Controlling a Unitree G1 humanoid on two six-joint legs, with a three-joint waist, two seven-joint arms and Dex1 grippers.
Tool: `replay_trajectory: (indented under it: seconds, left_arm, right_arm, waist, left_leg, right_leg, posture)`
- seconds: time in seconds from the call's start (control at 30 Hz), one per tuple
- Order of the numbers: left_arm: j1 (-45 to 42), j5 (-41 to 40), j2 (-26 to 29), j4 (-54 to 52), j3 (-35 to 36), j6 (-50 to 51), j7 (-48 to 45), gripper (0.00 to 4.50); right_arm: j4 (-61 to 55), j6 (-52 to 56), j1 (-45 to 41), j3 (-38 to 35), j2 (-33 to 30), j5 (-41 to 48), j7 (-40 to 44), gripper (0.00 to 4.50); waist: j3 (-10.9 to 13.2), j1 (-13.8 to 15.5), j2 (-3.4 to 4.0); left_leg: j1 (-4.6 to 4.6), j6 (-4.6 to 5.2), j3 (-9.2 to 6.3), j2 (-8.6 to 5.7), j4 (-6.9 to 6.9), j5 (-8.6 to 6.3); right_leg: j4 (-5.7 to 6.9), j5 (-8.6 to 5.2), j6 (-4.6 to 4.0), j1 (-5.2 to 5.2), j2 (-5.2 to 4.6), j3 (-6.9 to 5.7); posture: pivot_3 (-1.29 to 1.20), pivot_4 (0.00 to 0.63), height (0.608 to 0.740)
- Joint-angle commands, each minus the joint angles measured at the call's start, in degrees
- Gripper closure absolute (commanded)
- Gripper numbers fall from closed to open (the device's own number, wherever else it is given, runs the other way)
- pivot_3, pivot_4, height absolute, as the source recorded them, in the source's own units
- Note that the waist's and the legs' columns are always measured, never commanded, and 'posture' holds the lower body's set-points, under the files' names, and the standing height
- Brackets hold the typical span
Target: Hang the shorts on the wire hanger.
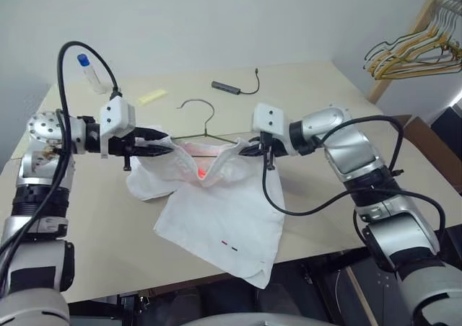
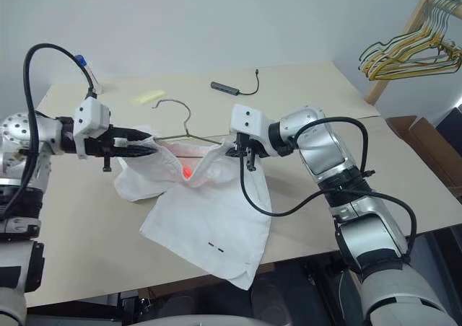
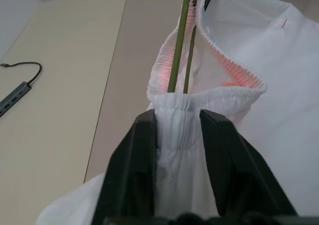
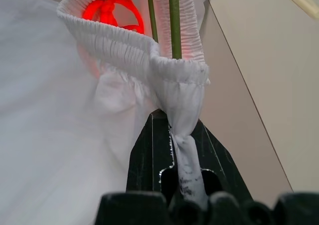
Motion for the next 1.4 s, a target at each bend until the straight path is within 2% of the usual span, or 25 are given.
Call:
replay_trajectory:
  seconds: [0.03,0.2,0.3,0.43,0.67,0.83,1.03,1.2,1.4]
  left_arm:
    - [-2.8,-2.4,-0.2,0.1,2.4,-0.2,-0.2,1.72]
    - [-5.1,-4.5,0.4,1.7,5.6,-0.8,1.0,0.06]
    - [-7.6,-7.2,-1.0,3.5,9.6,0.7,4.9,0.02]
    - [-6.3,-10.1,-2.7,1.8,12.6,2.8,7.7,0.02]
    - [1.4,-9.9,-5.2,-4.6,11.5,3.2,9.6,0.02]
    - [3.4,-8.6,-6.3,-6.8,9.7,3.0,11.3,0.02]
    - [4.2,-9.8,-7.2,-9.1,9.4,4.5,12.5,0.02]
    - [6.0,-14.0,-7.8,-13.4,11.4,6.8,12.4,0.02]
    - [8.6,-14.6,-7.5,-17.4,11.3,8.4,14.2,0.02]
  right_arm:
    - [-3.5,2.0,0.1,-3.9,-0.9,1.5,-1.7,4.5]
    - [-7.7,7.0,3.9,-7.8,-3.3,3.2,-4.5,4.5]
    - [-12.4,11.2,8.1,-11.2,-5.9,2.8,-8.5,4.5]
    - [-16.8,23.4,11.3,-18.3,-7.6,3.8,-15.7,4.5]
    - [-19.1,44.4,18.2,-30.4,-14.4,1.9,-27.4,4.5]
    - [-15.8,53.1,17.0,-35.8,-19.1,-0.3,-34.9,4.5]
    - [-8.1,53.7,12.2,-42.3,-21.3,-3.2,-44.9,4.5]
    - [-2.3,50.7,3.7,-47.4,-18.0,-6.8,-57.8,4.5]
    - [4.6,43.7,-2.6,-52.8,-15.6,-9.3,-70.7,4.5]
  waist:
    - [0.0,-0.2,0.0]
    - [0.0,-0.5,-0.01]
    - [0.0,-0.5,-0.01]
    - [0.0,-0.8,0.0]
    - [0.0,-0.9,0.01]
    - [0.0,-2.1,0.07]
    - [-0.1,-4.6,0.12]
    - [-0.1,-7.2,0.21]
    - [-0.1,-7.6,0.28]
  left_leg:
    - [0.0,0.0,0.0,0.0,0.0,0.0]
    - [0.0,0.0,-0.04,-0.01,0.0,0.0]
    - [-0.02,0.0,-0.07,-0.01,0.0,0.0]
    - [-0.02,0.0,-0.06,-0.03,0.0,0.0]
    - [-0.03,0.0,-0.04,-0.05,0.0,0.0]
    - [-0.02,0.0,0.06,-0.06,0.0,0.0]
    - [-0.01,0.0,0.1,-0.06,-0.02,0.0]
    - [0.04,0.01,0.06,-0.06,-0.15,0.0]
    - [0.12,0.01,0.04,-0.06,-0.21,0.0]
  right_leg:
    - [0.0,0.0,0.0,-0.01,0.0,0.0]
    - [0.02,0.0,0.0,0.0,-0.02,-0.01]
    - [-0.02,0.0,0.0,0.01,-0.04,-0.05]
    - [-0.05,0.0,0.01,0.02,-0.08,-0.01]
    - [-0.08,0.0,0.01,0.02,-0.14,0.02]
    - [-0.1,0.0,0.02,0.04,-0.14,0.07]
    - [-0.13,-0.01,0.03,0.06,-0.12,0.16]
    - [-0.14,-0.01,0.05,0.06,-0.14,0.36]
    - [-0.14,0.0,0.07,0.1,-0.13,0.44]
  posture:
    - [-0.06,0.0,0.74]
    - [-0.08,0.0,0.74]
    - [-0.1,0.0,0.74]
    - [-0.12,0.0,0.74]
    - [-0.19,0.0,0.74]
    - [-0.21,0.0,0.74]
    - [-0.22,0.0,0.74]
    - [-0.21,0.0,0.74]
    - [-0.19,0.0,0.74]
